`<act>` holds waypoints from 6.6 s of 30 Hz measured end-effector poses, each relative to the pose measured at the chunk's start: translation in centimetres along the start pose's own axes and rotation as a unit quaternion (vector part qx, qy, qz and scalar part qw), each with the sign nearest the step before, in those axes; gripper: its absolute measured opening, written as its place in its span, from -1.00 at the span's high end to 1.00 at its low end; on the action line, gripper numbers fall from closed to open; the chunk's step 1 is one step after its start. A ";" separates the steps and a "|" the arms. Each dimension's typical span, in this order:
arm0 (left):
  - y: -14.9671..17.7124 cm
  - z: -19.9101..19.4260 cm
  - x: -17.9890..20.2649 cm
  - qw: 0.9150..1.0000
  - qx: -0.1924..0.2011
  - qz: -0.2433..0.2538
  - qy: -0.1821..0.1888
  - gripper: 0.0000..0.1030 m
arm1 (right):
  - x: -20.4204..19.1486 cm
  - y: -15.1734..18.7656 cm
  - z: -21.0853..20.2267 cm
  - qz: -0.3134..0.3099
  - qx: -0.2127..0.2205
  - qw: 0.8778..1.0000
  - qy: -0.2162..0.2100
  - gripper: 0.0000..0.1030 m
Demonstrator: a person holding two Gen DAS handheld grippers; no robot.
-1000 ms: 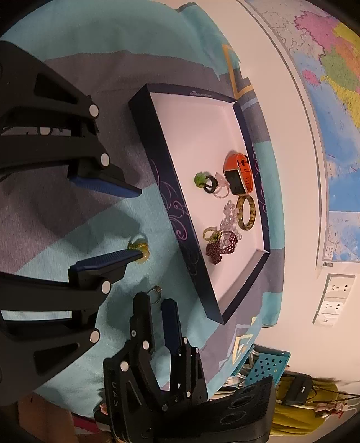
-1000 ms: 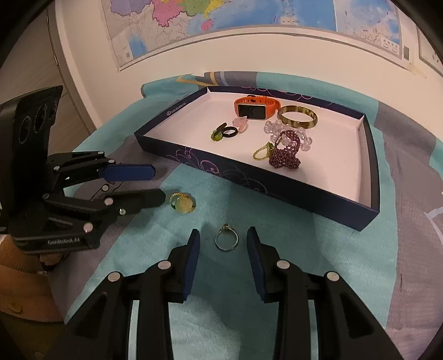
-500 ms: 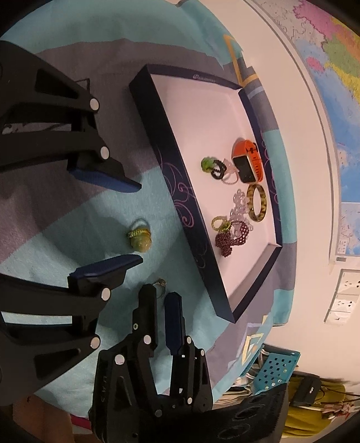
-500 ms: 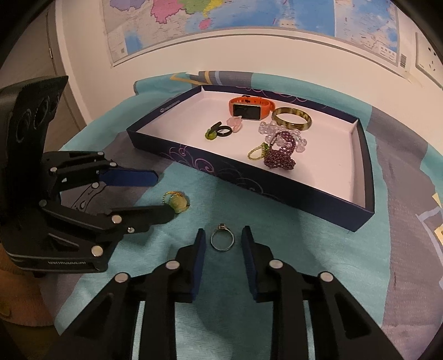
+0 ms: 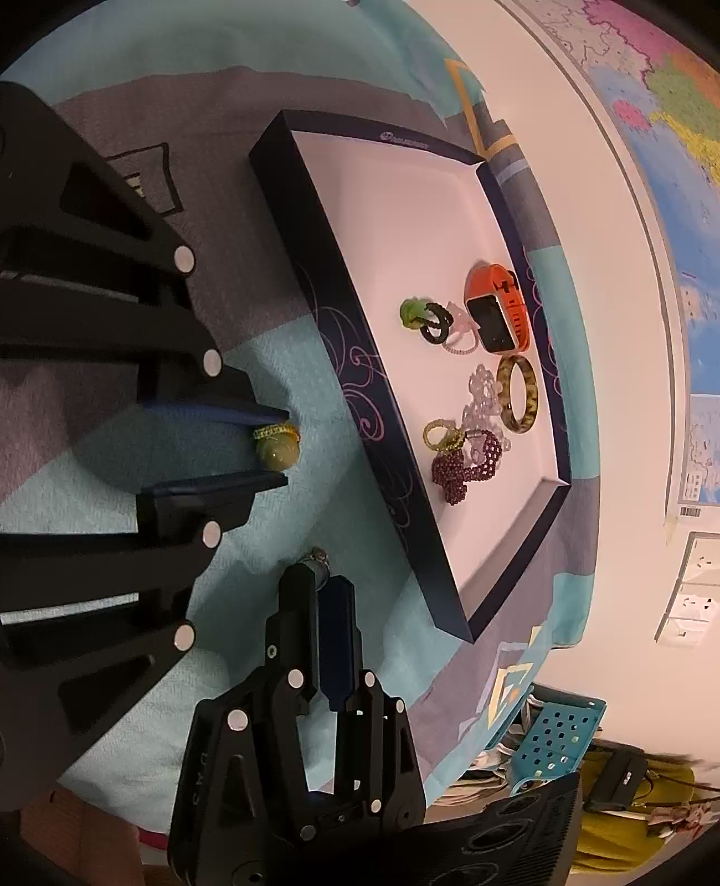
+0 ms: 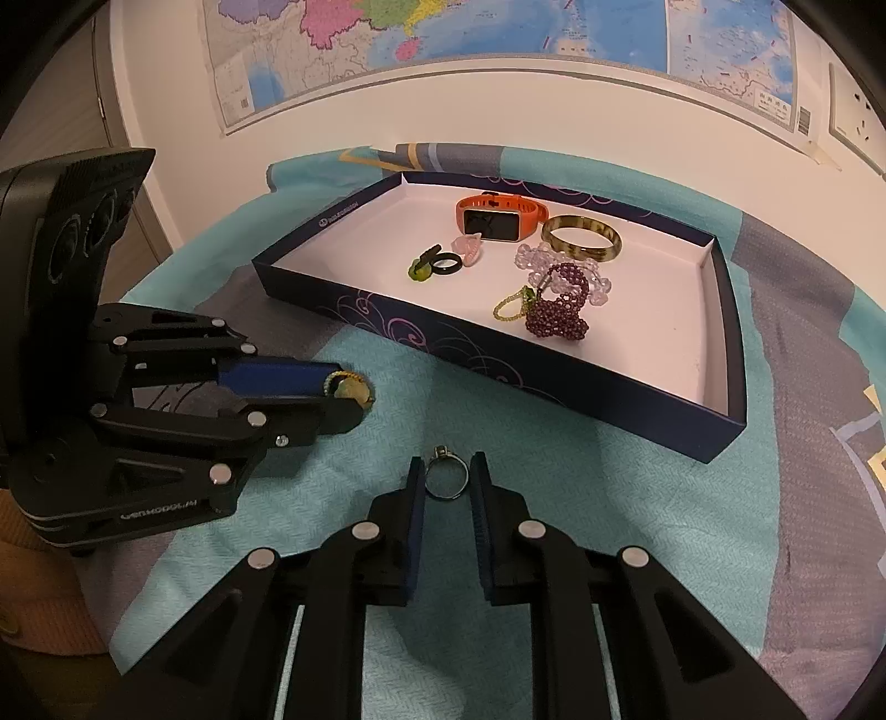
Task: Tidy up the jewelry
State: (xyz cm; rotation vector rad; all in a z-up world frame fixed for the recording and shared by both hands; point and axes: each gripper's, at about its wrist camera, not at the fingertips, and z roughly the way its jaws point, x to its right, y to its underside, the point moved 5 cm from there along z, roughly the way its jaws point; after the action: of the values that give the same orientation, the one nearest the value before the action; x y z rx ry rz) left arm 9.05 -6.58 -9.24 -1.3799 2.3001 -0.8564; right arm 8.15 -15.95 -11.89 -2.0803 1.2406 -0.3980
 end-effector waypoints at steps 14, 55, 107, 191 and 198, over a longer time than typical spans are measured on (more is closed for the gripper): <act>0.2 -0.7 -0.6 1.000 0.007 -0.029 0.010 0.68 | 0.6 0.0 -0.7 0.019 0.011 1.000 -0.008 0.72; -1.5 -4.2 -1.5 0.997 0.053 -0.052 0.008 0.68 | 1.0 -2.3 -3.3 0.029 0.060 0.998 -0.015 0.72; -5.7 -3.0 -3.4 0.996 0.065 -0.067 -0.014 0.68 | 2.7 -6.4 -1.7 0.030 0.069 0.997 -0.010 0.72; 0.1 -6.9 -5.1 0.976 0.091 -0.151 -0.125 -0.89 | 0.4 -1.6 -4.2 0.060 0.096 0.993 0.043 -0.87; 0.8 -7.5 -4.6 0.976 0.084 -0.146 -0.139 -0.90 | -0.6 -1.0 -4.6 0.062 0.096 0.992 0.047 -0.87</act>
State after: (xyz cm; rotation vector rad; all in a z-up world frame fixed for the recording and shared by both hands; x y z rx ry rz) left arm 6.61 0.14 -4.14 -1.6670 1.8039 -0.8546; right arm 5.87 -16.89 -7.82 -1.8302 1.3242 -0.5409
